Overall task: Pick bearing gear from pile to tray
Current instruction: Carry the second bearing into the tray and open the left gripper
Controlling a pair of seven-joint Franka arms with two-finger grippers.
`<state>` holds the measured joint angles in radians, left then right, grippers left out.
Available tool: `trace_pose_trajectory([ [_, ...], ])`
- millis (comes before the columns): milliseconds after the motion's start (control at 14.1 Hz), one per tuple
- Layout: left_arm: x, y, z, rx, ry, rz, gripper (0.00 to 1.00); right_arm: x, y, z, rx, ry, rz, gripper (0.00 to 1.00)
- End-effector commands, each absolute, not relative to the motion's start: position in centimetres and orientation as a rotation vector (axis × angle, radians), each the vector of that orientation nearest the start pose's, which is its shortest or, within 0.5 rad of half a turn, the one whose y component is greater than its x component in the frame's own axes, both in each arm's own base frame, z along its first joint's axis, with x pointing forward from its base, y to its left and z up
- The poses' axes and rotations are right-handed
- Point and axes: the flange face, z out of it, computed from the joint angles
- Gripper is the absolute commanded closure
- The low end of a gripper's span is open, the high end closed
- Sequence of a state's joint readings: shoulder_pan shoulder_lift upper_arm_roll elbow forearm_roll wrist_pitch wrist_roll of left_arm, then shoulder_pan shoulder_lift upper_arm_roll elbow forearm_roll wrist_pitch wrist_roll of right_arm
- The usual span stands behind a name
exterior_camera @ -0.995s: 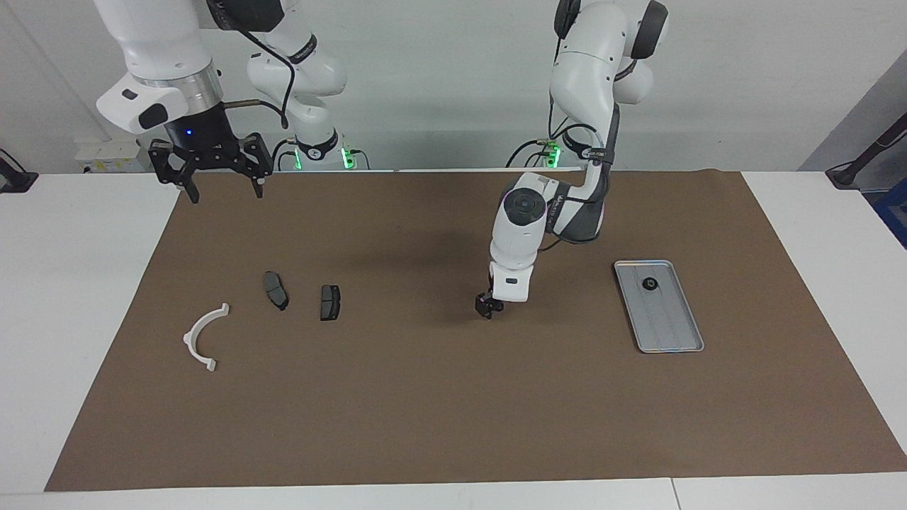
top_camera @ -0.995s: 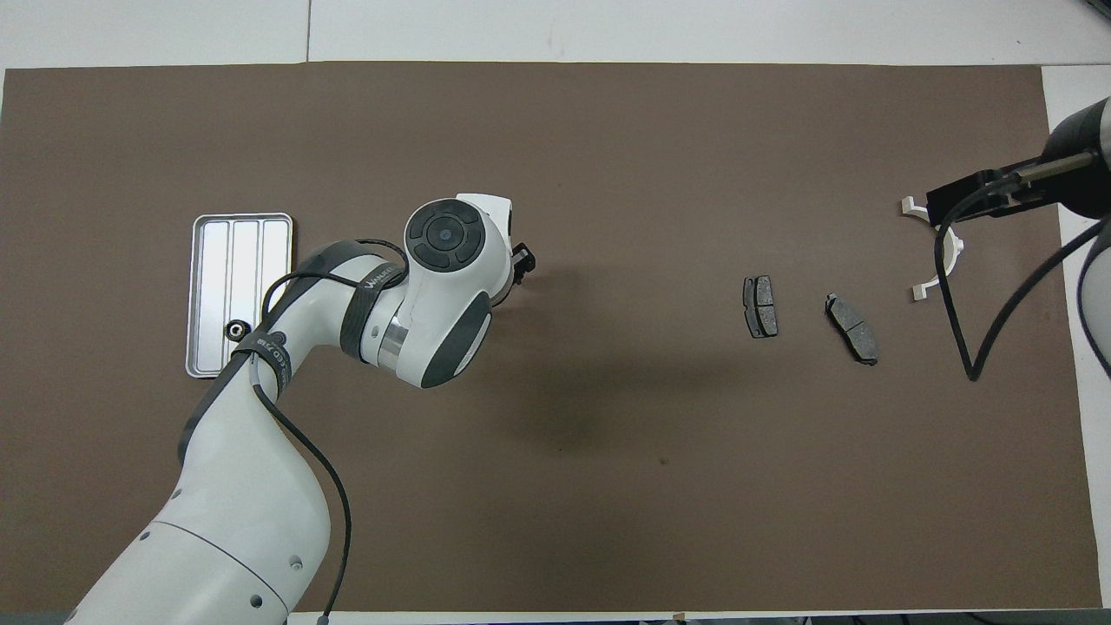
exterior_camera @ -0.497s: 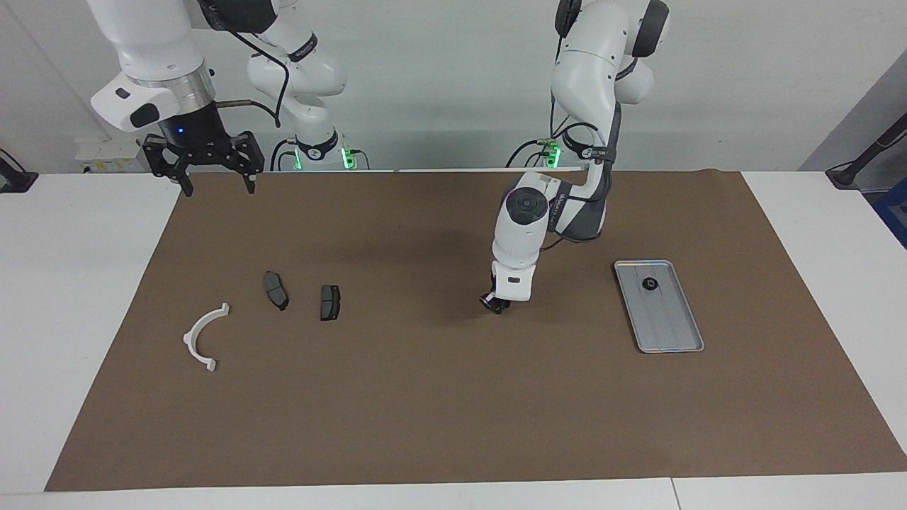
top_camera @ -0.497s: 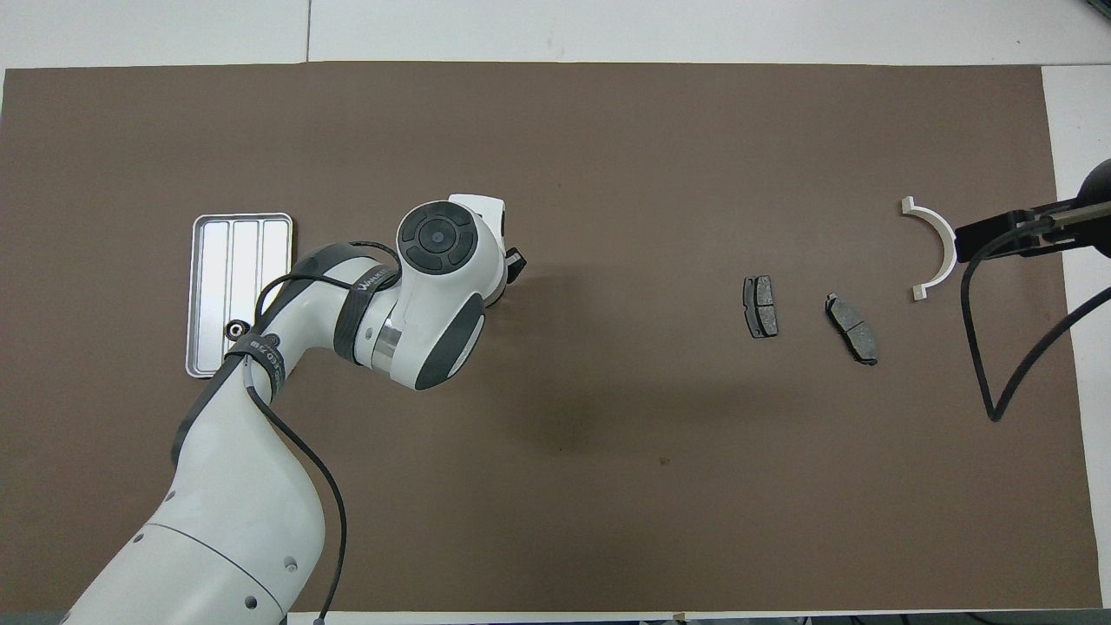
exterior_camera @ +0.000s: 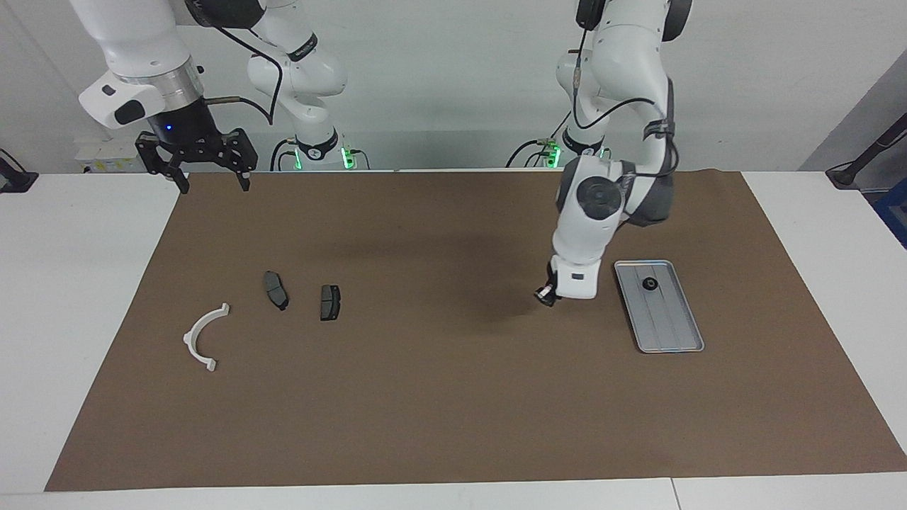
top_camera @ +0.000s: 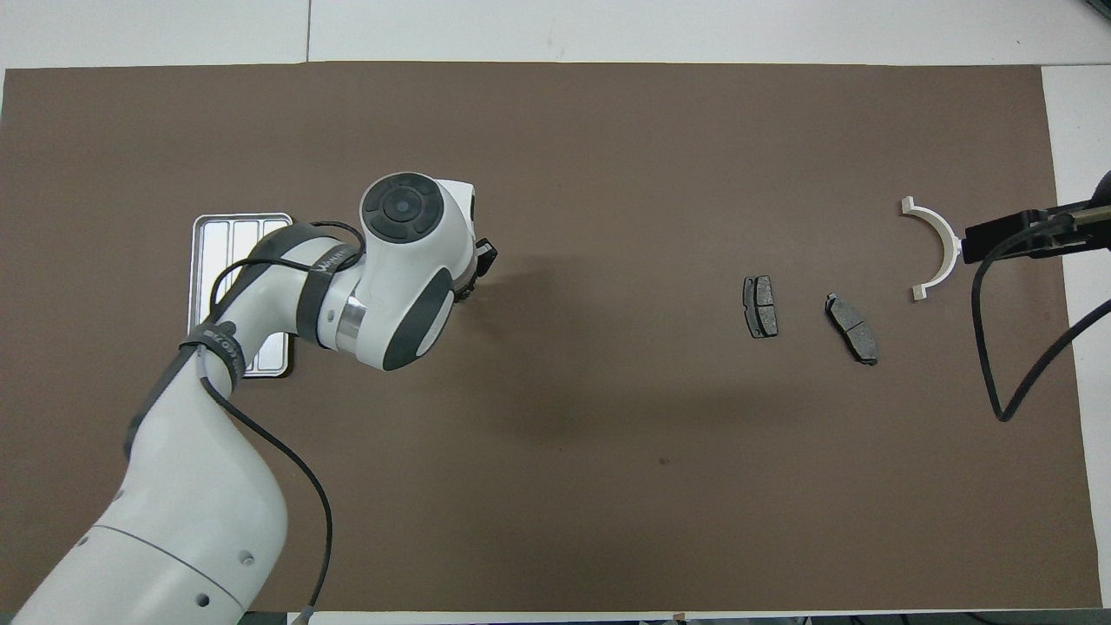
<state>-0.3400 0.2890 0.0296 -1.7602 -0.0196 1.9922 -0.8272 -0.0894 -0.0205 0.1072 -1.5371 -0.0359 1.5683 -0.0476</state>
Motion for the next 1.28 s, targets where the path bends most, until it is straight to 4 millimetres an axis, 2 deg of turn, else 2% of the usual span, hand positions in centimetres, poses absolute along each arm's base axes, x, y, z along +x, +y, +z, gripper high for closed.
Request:
trace_pose_trajectory([
  [0,59.8,-10.9,40.6,-3.043,-0.656,0.123,0.95,53.2,0.6,65.8,-3.157,-0.072,-0.117,0.0],
  [71,60.1,-7.1,40.2,-3.072,-0.578,0.104,0.95,53.1,0.7,65.9,-3.157,-0.072,-0.12,0.0],
  [142,60.4,-4.8,39.6,-3.097,-0.535,0.039,0.95,53.1,0.7,65.9,-3.157,-0.072,-0.12,0.0],
  [213,60.5,-3.6,38.7,-3.102,-0.544,-0.012,0.95,53.0,0.6,66.0,-3.157,-0.07,-0.117,0.0],
  [355,60.9,-2.8,37.3,-3.107,-0.524,-0.029,0.95,53.0,0.6,65.9,-3.159,-0.072,-0.105,0.0],
  [426,61.2,-1.0,36.7,-3.109,-0.504,-0.034,0.95,53.3,0.5,65.4,-3.158,-0.075,-0.093,0.0],
  [639,61.8,-0.4,34.8,-3.11,-0.502,-0.057,0.95,54.1,0.5,64.0,-3.154,-0.072,-0.053,0.0],
  [1066,61.4,-0.5,31.4,-3.113,-0.496,-0.09,0.95,54.0,0.7,64.2,-3.156,-0.077,-0.055,0.0],
  [1208,61.5,-0.5,31.3,-3.114,-0.496,-0.1,0.95,53.9,0.9,64.3,-3.154,-0.082,-0.057,0.0],
])
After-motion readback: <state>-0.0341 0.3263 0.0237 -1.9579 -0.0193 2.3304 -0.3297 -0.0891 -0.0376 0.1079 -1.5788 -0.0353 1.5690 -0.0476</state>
